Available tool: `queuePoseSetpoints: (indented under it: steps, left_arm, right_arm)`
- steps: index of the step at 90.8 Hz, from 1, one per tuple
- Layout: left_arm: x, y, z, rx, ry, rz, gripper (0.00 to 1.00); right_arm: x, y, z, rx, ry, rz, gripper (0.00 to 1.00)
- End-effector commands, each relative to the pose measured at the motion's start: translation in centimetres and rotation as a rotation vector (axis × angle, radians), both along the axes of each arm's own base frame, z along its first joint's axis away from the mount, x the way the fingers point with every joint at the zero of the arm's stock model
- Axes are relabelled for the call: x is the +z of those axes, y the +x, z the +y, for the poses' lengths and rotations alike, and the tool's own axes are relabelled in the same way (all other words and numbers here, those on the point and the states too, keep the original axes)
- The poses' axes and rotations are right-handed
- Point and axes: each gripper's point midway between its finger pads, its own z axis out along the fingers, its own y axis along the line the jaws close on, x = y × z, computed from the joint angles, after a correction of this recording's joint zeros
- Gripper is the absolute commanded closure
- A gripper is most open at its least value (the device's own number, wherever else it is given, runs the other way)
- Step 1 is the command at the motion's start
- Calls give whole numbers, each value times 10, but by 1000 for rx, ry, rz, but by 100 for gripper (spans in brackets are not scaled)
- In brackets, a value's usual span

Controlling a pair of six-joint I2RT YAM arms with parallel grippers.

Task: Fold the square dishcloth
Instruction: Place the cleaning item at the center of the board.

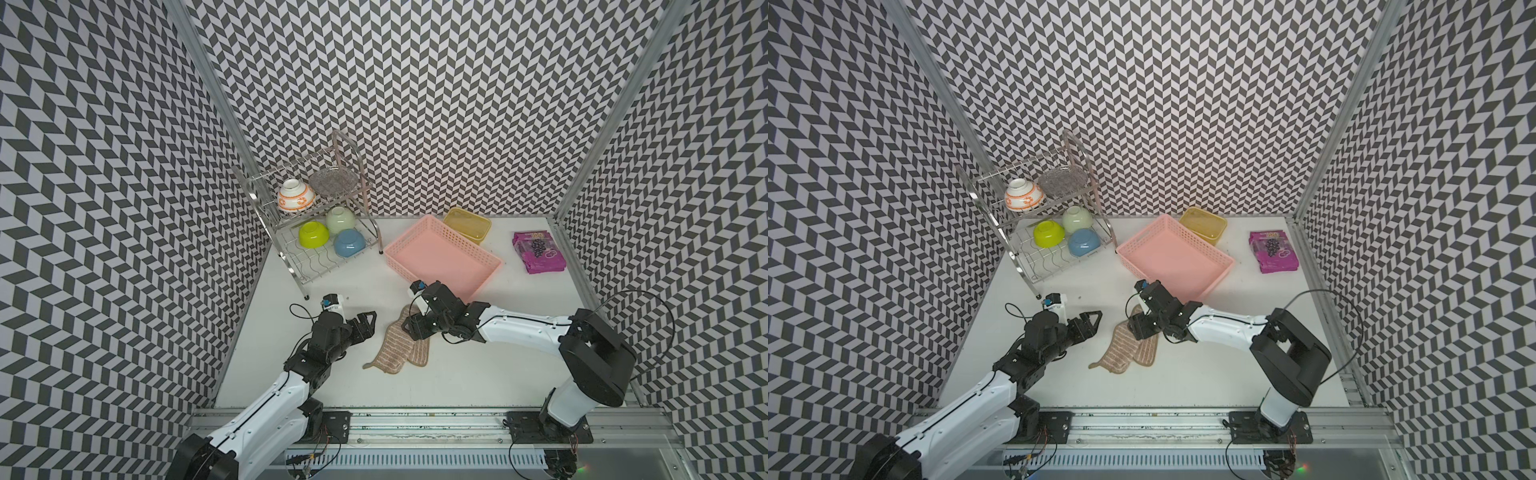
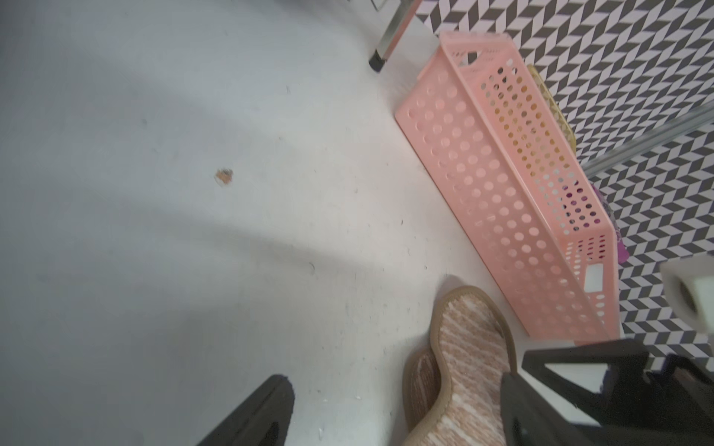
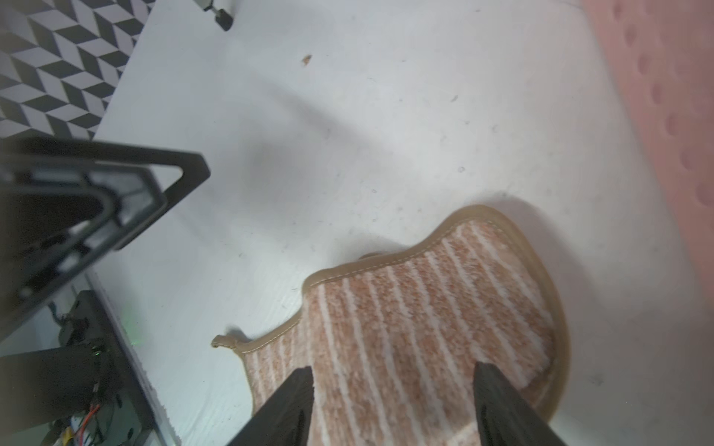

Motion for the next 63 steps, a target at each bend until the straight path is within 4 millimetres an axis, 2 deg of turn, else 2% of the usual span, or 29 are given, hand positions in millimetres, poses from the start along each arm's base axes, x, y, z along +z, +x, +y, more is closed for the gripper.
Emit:
queuePoseSetpoints:
  steps: [1,5,10,22,31,44,63]
  left_arm:
    - [-24,-23,-13,-55,2,129,19]
    - [-30,-30,-17,-72,10,166,21]
    - [-36,-38,-20,-91,24,204,22]
    - [-44,-53,-19,-103,85,274,23]
    - [-46,-63,-20,-133,108,314,25]
    - [-50,-81,-30,-185,112,375,28]
    - [-54,-82,-22,-136,172,394,28]
  right_arm:
    - [4,20,-15,-86,32,-29,33]
    - [-2,27,-24,-112,23,-22,33]
    - [-8,33,-32,-164,26,8,42]
    - [-19,49,-52,-226,-19,10,46]
    - [-19,58,-57,-227,-34,1,48]
    - [-6,62,-40,-127,-10,-35,48]
    - [8,56,-8,29,-5,-71,44]
